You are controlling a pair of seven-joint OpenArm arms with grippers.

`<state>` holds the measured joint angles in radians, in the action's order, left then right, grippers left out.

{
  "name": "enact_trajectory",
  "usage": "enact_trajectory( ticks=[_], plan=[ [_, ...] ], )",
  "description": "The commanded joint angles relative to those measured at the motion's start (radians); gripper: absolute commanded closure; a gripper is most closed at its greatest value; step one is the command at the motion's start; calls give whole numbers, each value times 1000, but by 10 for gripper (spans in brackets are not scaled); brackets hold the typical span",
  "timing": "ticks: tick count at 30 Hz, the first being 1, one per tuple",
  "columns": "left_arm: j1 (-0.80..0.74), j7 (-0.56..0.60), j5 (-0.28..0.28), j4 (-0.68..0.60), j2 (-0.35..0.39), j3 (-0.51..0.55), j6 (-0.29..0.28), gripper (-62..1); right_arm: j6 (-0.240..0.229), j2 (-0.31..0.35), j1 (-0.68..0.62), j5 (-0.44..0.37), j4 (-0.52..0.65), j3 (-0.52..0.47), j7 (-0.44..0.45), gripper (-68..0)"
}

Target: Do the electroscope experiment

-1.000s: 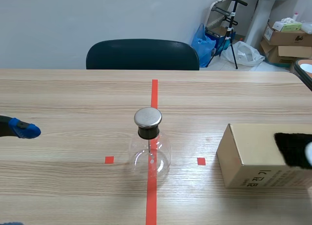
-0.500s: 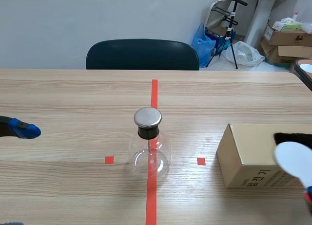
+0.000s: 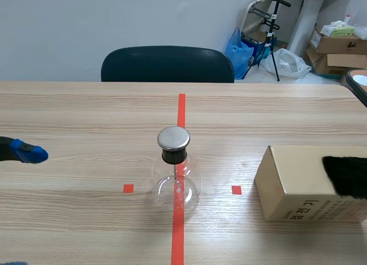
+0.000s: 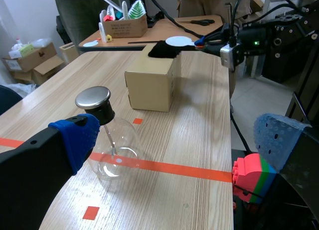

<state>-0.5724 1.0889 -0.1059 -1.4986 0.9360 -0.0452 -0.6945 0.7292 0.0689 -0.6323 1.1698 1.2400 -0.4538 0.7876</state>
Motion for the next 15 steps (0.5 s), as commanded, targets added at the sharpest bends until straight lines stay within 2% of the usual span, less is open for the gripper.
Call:
enact_trajectory(
  ticks=[1, 2, 3, 6, 7, 8, 10, 11, 12, 13, 15],
  plan=[
    [2, 14, 9, -8, -5, 2, -2, -623, 54, 3, 4, 0, 10, 9, 134, -18],
    [2, 14, 9, -8, -5, 2, -2, -623, 54, 3, 3, -7, 10, 9, 158, -17],
    [2, 14, 9, -8, -5, 2, -2, -623, 54, 2, -3, -24, 10, 9, 119, -18],
    [2, 14, 9, -8, -5, 2, -2, -623, 54, -6, -13, -28, 10, 5, -128, -17],
    [2, 14, 9, -8, -5, 2, -2, -623, 54, -5, -13, -27, 10, 5, -132, -17],
    [2, 14, 9, -8, -5, 2, -2, -623, 54, -5, -13, -24, 10, 5, -78, -18],
    [2, 14, 9, -8, -5, 2, -2, -623, 54, -5, -4, -25, 10, 5, 91, -18],
    [2, 14, 9, -8, -5, 2, -2, -623, 54, -6, -2, -25, 10, 5, 144, -18],
    [2, 14, 9, -8, -5, 2, -2, -623, 54, -6, -2, -30, 10, 5, 143, -18],
    [2, 14, 9, -8, -5, 2, -2, -623, 54, -8, -6, -39, 10, 4, 81, -18],
    [2, 14, 9, -8, -5, 2, -2, -623, 54, -11, -11, -36, 10, 0, -108, -18]
  ],
)
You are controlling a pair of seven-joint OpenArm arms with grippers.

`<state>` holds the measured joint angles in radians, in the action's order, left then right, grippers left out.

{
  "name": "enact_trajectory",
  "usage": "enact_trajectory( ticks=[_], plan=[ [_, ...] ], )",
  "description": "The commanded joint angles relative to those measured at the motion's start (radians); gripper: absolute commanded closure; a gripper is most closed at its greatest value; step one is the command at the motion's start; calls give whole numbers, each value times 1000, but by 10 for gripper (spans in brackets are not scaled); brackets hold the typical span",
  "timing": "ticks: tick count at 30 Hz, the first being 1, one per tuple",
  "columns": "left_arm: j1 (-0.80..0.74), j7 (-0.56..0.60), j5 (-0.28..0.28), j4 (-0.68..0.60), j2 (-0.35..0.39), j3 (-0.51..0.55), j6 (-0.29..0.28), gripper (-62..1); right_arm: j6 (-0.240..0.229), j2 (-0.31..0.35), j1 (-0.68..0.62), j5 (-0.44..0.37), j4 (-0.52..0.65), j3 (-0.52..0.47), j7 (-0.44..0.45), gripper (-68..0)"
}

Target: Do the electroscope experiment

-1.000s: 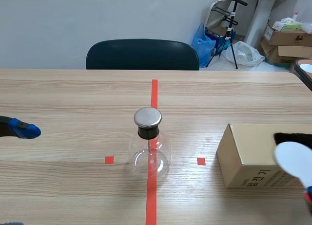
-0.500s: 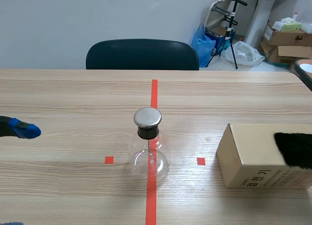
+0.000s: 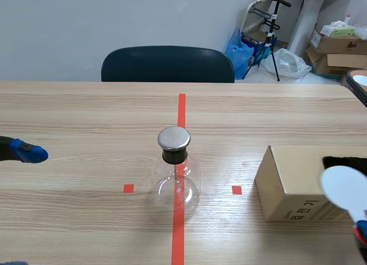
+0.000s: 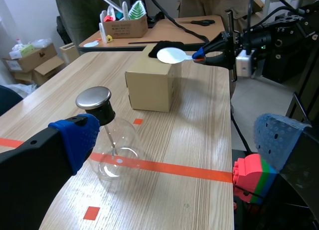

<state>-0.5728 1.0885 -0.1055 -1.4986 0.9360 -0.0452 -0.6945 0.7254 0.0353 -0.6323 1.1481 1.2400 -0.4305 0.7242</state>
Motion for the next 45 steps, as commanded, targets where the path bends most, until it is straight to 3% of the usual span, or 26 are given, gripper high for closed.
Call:
enact_trajectory(
  ticks=[1, 2, 5, 6, 10, 11, 14, 15, 17, 19, 20, 23, 24, 25, 28, 29, 33, 34, 37, 38, 39, 42, 43, 45],
  plan=[
    [2, 14, 8, -8, -5, 2, -2, -623, 58, 23, -10, -3, 10, -24, -80, -17],
    [2, 14, 8, -8, -5, 2, -2, -623, 58, 26, -7, 8, 10, -24, -45, -17],
    [2, 14, 8, -8, -5, 2, -2, -623, 58, 25, 4, 11, 10, -20, 182, -18],
    [2, 14, 8, -8, -5, 2, -2, -623, 58, 24, 3, 7, 10, -20, 190, -18],
    [3, 14, 8, -8, -5, 2, -2, -623, 58, 20, -5, 32, 10, -31, -70, -17],
    [3, 14, 8, -8, -5, 2, -2, -623, 58, 23, -3, 48, 10, -31, -52, -17],
    [3, 14, 8, -8, -5, 2, -2, -623, 58, 23, 4, 52, 10, -28, 187, -17],
    [3, 14, 8, -8, -5, 2, -2, -623, 58, 21, 3, 43, 10, -29, 206, -17],
    [3, 14, 8, -8, -5, 2, -2, -623, 58, 18, -6, 1, 10, -31, 89, -18],
    [3, 14, 8, -8, -5, 2, -2, -623, 58, 14, -8, 13, 10, -37, -61, -17],
    [3, 13, 8, -8, -5, 2, -2, -623, 58, 15, -5, 21, 10, -37, -53, -17],
    [3, 14, 8, -8, -5, 2, -2, -623, 58, 17, 11, 22, 10, -33, 193, -17],
    [3, 14, 8, -8, -5, 2, -2, -623, 58, 17, 15, 21, 10, -33, 229, -18],
    [3, 14, 8, -8, -5, 2, -2, -623, 58, 17, 14, 6, 10, -33, 198, -18],
    [3, 13, 8, -8, -5, 2, -2, -623, 58, 17, 12, 16, 10, -41, -91, -17],
    [3, 13, 8, -8, -5, 3, -2, -623, 58, 18, 14, 19, 10, -41, -109, -17],
    [2, 13, 8, -8, -5, 3, -2, -623, 58, 22, 24, 26, 10, -40, 209, -18],
    [2, 13, 8, -8, -5, 3, -2, -623, 58, 21, 21, 21, 10, -40, 213, -18],
    [3, 13, 8, -8, -4, 3, -2, -623, 58, 19, 6, 8, 10, -42, -35, -17],
    [3, 13, 8, -8, -4, 3, -2, -623, 58, 20, 6, 14, 10, -42, -79, -17],
    [3, 12, 8, -8, -4, 3, -2, -623, 58, 20, 8, 23, 10, -41, -57, -17],
    [3, 11, 8, -8, -5, 3, -2, -623, 58, 20, 20, 25, 10, -28, 155, -18],
    [3, 11, 8, -8, -5, 3, -2, -623, 58, 20, 20, 13, 10, -26, 161, -18],
    [3, 11, 8, -8, -5, 3, -2, -623, 58, 20, 12, -4, 10, -28, 53, -18]
  ],
)
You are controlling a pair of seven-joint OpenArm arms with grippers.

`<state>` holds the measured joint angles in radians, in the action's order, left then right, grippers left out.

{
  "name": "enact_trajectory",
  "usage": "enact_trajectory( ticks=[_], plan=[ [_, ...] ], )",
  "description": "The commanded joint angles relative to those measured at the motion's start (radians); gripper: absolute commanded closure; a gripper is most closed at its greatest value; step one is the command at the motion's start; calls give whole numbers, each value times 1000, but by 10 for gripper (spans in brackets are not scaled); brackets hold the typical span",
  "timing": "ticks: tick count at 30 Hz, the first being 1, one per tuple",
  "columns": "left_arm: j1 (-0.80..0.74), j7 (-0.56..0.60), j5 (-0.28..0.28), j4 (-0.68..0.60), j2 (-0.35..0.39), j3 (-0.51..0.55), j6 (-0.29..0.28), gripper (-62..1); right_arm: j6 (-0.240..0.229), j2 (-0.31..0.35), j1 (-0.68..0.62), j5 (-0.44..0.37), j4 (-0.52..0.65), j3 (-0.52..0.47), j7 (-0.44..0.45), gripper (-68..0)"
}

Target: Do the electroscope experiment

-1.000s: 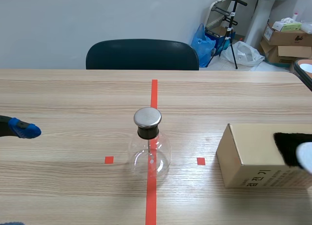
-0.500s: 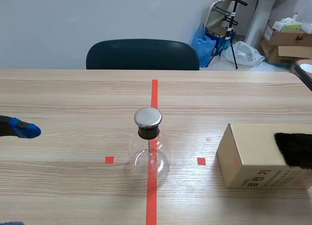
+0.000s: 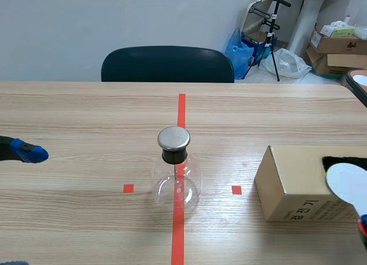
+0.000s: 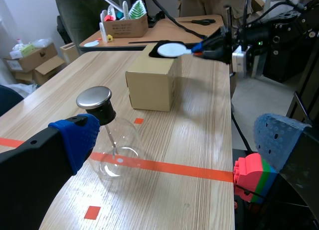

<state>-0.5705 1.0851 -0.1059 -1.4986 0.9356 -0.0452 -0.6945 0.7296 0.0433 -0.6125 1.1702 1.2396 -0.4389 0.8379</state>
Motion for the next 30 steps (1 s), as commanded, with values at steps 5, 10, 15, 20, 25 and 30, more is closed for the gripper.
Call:
enact_trajectory(
  ticks=[5, 10, 15, 20, 25, 30],
  plan=[
    [0, 14, 8, -8, -4, 3, -2, -623, 53, 12, 2, 5, 10, -16, -22, -18],
    [0, 14, 8, -8, -4, 3, -2, -623, 53, 10, 0, -14, 6, -12, -82, -18],
    [0, 14, 8, -8, -4, 3, -2, -623, 53, 10, 0, -10, 6, -12, -72, -18],
    [0, 14, 8, -8, -4, 3, -2, -623, 53, 14, 0, -10, 6, -13, -73, -18],
    [0, 14, 8, -8, -4, 3, -2, -623, 53, 15, 0, 1, 6, -13, -73, -18],
    [0, 14, 8, -8, -4, 3, -2, -623, 44, 23, 26, 5, 6, -12, -72, -18]
  ],
)
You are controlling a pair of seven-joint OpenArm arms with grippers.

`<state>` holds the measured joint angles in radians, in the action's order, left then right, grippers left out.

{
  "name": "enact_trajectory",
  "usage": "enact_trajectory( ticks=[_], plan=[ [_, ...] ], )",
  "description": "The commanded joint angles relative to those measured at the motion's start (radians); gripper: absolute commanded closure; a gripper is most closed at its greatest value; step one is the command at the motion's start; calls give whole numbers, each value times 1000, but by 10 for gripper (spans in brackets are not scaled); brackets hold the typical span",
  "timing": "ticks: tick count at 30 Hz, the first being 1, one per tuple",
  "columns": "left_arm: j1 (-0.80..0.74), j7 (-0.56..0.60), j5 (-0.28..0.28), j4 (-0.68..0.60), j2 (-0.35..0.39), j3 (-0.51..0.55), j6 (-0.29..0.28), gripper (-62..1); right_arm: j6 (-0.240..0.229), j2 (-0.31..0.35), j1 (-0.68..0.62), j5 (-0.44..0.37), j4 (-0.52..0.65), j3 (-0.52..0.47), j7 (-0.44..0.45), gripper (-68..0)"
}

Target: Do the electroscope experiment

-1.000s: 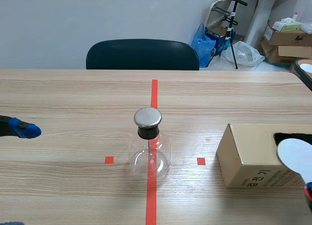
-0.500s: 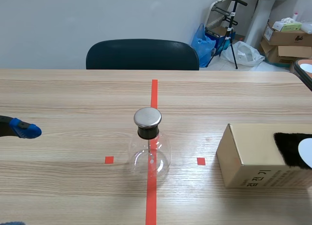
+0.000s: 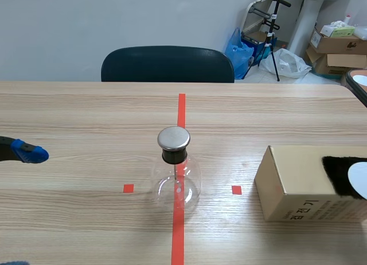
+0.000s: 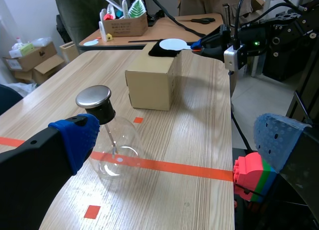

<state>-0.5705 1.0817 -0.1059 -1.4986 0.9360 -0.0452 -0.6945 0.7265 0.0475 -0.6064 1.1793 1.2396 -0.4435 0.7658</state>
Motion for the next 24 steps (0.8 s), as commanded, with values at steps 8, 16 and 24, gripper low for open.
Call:
enact_trajectory(
  ticks=[8, 16, 24],
  plan=[
    [0, 17, 8, -8, -5, 3, -2, -623, 47, 19, 27, 3, 54, -6, -1, -18],
    [0, 17, 8, -8, -5, 3, -2, -623, 35, 14, -14, 3, 143, 0, -21, -18],
    [0, 17, 8, -8, -5, 3, -2, -623, -17, 10, -55, 3, 262, 29, -106, -18]
  ],
)
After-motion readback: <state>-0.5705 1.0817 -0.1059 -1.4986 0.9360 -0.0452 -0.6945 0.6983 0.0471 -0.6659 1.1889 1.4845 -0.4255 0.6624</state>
